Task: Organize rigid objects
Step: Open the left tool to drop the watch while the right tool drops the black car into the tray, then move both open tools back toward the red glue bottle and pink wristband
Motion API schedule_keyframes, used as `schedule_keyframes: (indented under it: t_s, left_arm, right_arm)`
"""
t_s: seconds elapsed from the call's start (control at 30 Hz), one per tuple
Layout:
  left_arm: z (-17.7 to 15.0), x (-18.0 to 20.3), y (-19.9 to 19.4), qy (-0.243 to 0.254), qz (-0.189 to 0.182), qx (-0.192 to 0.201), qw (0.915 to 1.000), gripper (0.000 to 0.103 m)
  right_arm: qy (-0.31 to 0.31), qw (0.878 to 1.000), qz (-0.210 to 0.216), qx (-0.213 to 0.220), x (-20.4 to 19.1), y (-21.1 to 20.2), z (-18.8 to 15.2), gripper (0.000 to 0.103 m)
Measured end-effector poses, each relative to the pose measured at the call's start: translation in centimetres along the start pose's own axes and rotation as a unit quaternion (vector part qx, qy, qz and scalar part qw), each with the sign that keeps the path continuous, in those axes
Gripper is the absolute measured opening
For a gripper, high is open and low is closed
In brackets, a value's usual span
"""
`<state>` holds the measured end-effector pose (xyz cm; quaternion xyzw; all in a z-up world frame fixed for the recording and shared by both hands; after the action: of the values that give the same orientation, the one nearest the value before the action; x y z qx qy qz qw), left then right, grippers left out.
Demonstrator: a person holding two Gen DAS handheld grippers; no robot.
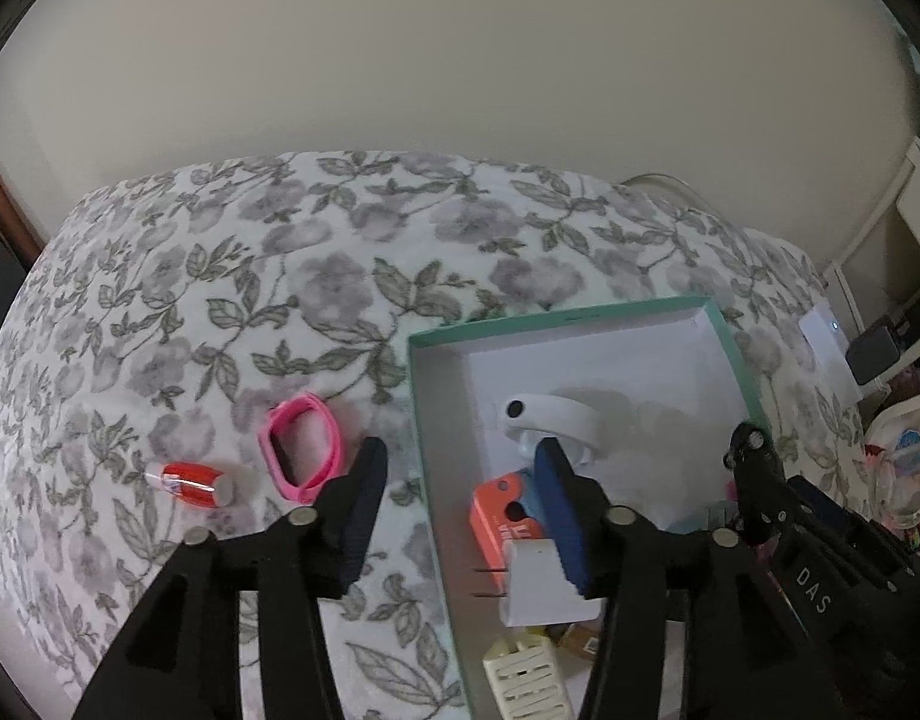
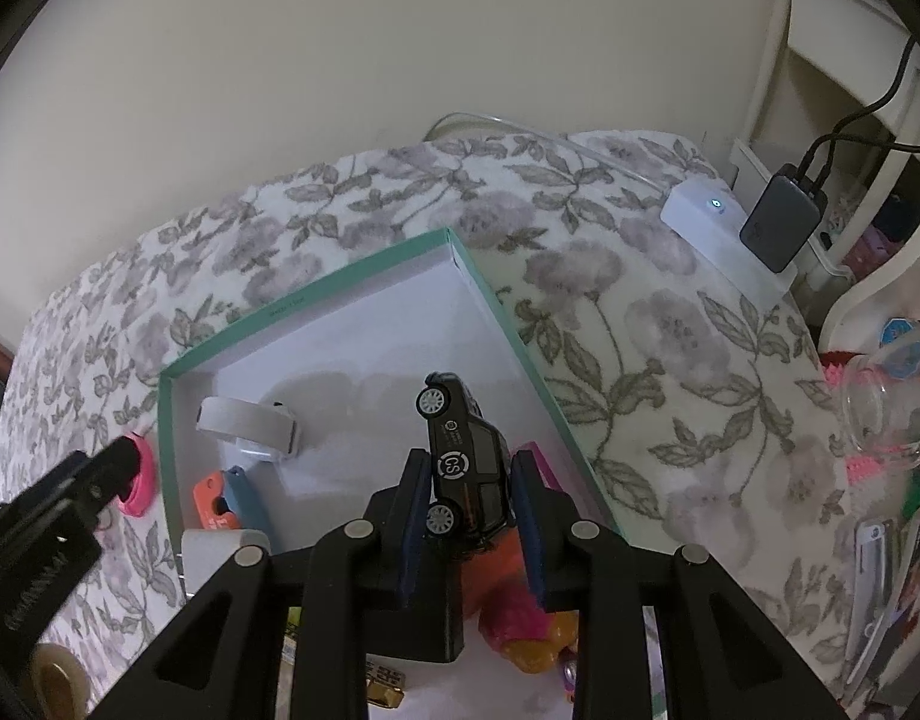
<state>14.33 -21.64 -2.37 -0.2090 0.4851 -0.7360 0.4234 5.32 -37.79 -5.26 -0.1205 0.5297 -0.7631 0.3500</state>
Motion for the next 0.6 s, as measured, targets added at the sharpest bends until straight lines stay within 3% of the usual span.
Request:
schedule_keyframes:
  t_s: [0.13,0.33,0.37,0.43,0.6]
  left_arm:
    - [-0.1,-0.9,0.1,-0.006,0.019,-0.013,0.9997,0.073]
    - [-0.4,-2.9,0.8,-0.028,0.043,-0.033,0.9981,0.074]
    - [-0.5,-3.3,0.9,-0.033,0.046,-0.036,0.9978,0.075]
    - [-0.5,-4.0,0.9,-0.041,0.050,-0.037,0.9972,0.082]
    - [-0.5,-5.3,0.8,-0.053,0.052,-0.035,0.9966,0.083]
  right_arm:
    - [-0.003,1.000,-0.003,0.003,0.0,-0.2,0.0,0.032]
    - [-0.006,1.000,0.001,0.014,-0.3,-1.3,0.3,0.033]
    - [-0.005,1.000,0.002,0.016,-0.4,-1.5,0.4,0.037]
    - [-0.001,1.000,0.006,0.021,-0.4,-1.9,0.5,0.066]
    - [0.006,1.000,0.016,0.022,-0.5,-2.2,0.6,0.066]
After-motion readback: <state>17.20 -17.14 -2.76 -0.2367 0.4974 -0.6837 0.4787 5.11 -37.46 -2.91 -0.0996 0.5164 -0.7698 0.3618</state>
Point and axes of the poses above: each gripper's, at about its wrist camera, not at the fingertips, and y roughly the way its jaws point, x to its right, z to its top, the point moved 2 cm from there along y, roughly the way its jaws point, and after that the axes turned 15 degrees about y, right-handed, at the moved point
